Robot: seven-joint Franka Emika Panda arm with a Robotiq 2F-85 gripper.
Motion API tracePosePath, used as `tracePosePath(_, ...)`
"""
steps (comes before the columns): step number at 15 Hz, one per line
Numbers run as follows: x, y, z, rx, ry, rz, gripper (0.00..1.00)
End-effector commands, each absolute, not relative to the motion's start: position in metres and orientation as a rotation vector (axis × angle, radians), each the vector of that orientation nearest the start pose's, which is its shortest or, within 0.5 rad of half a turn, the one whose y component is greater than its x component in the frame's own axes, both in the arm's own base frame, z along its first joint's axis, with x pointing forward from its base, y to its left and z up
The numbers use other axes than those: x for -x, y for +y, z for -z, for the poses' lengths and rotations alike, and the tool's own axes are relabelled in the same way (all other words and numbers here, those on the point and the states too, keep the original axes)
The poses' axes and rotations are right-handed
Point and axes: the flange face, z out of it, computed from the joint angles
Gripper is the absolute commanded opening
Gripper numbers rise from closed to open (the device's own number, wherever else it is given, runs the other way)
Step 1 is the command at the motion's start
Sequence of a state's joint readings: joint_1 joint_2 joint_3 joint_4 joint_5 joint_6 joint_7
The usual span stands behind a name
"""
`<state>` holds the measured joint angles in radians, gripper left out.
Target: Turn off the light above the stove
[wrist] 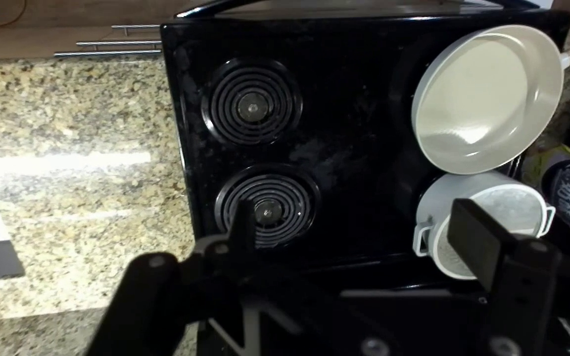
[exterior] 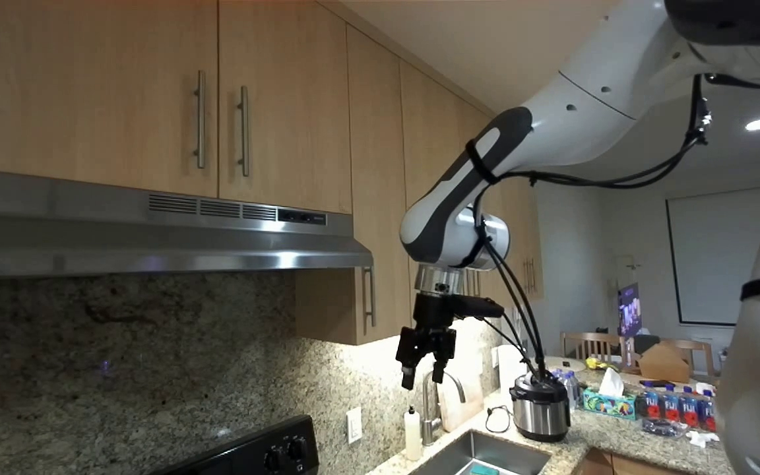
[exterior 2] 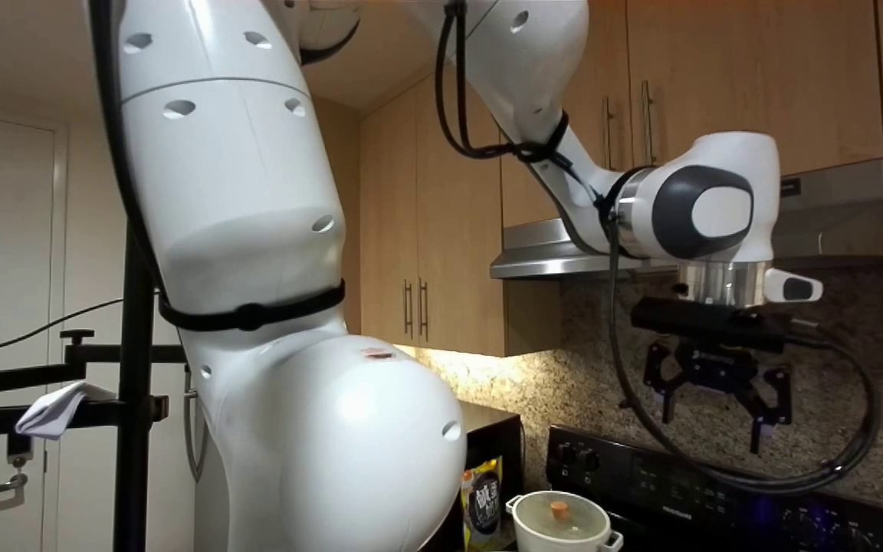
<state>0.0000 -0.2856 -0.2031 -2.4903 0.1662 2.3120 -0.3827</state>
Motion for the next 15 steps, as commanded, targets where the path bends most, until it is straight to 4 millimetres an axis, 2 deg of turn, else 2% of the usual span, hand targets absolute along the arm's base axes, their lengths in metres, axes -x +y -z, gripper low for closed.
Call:
tracePosePath(1,-0.447,-0.033,-0.363,2.937,-0.066,0.186,1.0)
tracePosePath(3,-0.454,-0.015,-0.351,2.924,-0.021,0.212,1.0)
tracePosePath(5,-0.458,-0.007,-0.345,2.942,0.049,0.243,1.0)
tracePosePath(6,-0.462,-0.01,-0.343,2.964,0.09,0.265,1.0)
tracePosePath(7,-0.46,-0.007,-0.347,2.947,0.006,0.227,1.0)
tracePosePath(15,-0.463,-0.009,-0.343,2.954,0.058,0.241,1.0)
